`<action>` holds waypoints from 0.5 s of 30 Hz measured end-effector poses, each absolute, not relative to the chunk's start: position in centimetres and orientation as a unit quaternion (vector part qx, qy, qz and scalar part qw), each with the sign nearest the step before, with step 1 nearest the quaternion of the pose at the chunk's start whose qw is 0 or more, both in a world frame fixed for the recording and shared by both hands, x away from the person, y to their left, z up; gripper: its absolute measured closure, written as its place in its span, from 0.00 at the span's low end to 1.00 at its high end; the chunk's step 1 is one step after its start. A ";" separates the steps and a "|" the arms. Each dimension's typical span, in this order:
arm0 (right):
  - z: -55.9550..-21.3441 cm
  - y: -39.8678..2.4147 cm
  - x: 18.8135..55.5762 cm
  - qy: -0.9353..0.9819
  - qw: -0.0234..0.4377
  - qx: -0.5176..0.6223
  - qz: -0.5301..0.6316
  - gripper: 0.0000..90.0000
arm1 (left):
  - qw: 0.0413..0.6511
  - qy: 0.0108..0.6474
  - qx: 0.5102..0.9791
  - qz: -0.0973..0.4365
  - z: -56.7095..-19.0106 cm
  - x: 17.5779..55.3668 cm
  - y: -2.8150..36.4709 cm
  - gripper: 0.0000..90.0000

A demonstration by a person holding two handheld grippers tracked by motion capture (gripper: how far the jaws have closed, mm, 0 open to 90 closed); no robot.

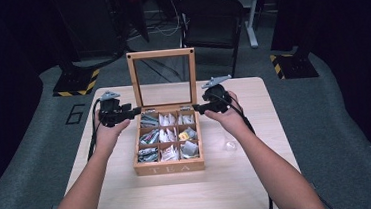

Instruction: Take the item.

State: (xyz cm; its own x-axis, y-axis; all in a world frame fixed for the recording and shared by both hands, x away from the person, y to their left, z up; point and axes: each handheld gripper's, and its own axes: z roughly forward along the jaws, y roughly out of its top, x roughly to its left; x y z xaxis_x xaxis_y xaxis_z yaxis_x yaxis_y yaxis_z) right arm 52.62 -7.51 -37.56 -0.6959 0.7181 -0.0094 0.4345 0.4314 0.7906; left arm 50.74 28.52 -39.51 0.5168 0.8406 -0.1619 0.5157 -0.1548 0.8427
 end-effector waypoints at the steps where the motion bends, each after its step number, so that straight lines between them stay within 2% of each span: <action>1: -37.6 -7.5 52.5 0.827 0.173 0.349 0.406 0.46 | 0.461 0.461 0.738 0.174 -39.5 50.5 28.5 0.52; 7: -37.8 -7.7 51.8 0.832 0.180 0.340 0.399 0.50 | 0.448 0.460 0.743 0.187 -39.5 50.0 28.5 0.51; 15: -38.0 -7.7 50.1 0.836 0.163 0.340 0.399 0.56 | 0.445 0.457 0.745 0.197 -38.9 48.8 28.1 0.49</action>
State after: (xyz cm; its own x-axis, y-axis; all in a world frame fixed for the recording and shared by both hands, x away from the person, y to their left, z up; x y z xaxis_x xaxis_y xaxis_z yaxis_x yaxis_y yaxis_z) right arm 50.13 -7.65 -37.96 -0.7156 0.6985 -0.0002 0.4387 0.4497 0.7781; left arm 48.78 28.09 -38.89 0.5055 0.8555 -0.1123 0.5052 -0.1879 0.8423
